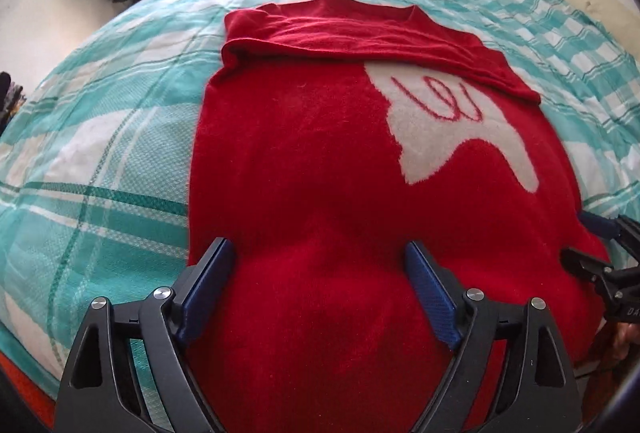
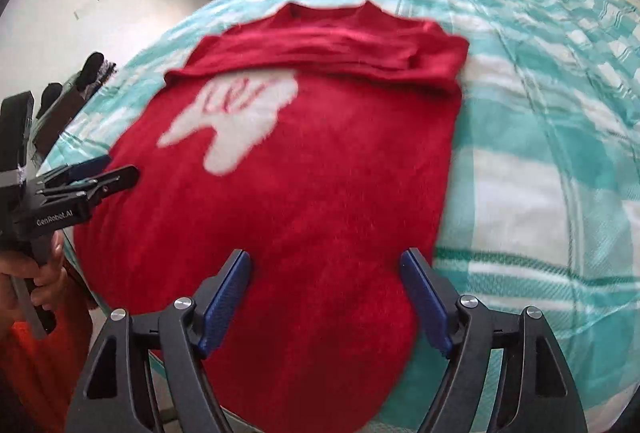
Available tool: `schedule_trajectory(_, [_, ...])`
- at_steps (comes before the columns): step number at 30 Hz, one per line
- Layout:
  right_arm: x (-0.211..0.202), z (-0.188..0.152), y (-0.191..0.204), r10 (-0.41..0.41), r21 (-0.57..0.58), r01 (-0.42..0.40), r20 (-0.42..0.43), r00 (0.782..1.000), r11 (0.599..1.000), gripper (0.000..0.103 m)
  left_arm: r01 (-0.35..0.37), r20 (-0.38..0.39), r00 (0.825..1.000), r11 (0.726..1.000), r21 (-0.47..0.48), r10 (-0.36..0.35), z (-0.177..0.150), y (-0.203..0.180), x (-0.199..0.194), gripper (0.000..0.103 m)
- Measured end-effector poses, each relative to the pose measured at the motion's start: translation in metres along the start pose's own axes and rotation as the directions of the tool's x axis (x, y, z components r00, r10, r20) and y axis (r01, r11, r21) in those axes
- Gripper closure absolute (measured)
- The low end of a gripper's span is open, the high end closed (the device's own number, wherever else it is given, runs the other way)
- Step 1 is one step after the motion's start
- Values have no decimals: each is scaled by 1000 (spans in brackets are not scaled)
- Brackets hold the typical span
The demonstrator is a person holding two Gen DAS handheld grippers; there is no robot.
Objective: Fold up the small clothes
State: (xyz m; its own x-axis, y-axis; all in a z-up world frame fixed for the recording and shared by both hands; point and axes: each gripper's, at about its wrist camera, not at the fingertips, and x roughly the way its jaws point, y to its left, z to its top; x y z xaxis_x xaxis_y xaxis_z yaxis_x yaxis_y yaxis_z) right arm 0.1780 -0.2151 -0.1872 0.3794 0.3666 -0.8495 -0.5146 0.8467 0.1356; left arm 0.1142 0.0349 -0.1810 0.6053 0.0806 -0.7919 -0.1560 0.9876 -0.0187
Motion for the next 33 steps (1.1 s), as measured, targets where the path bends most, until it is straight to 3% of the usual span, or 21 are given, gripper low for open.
schedule_trajectory(2, [0,-16,4,-23,-52,29,115,993,998,22,-27,14,1000,999,31,26,-3,-6,0,11])
schedule_trajectory(3, [2,-18,7,-42,-67,51,125,991,996,22,-23,4,1000,1000,22,23,-1,-5,0,11])
schedule_trajectory(10, [7,-17,7,-56,-67,65,125,991,996,17,1,-16,1000,1000,25,-1,0,-3,5,9])
schedule_trajectory(17, [10,-15,18,-135,-64,140,85,987,988,17,7,-20,1000,1000,25,-7,-2,-4,5,9])
schedule_trajectory(33, [10,-15,17,-139,-73,146,83,987,987,17,7,-34,999,999,36,-6,-1,-4,8,8])
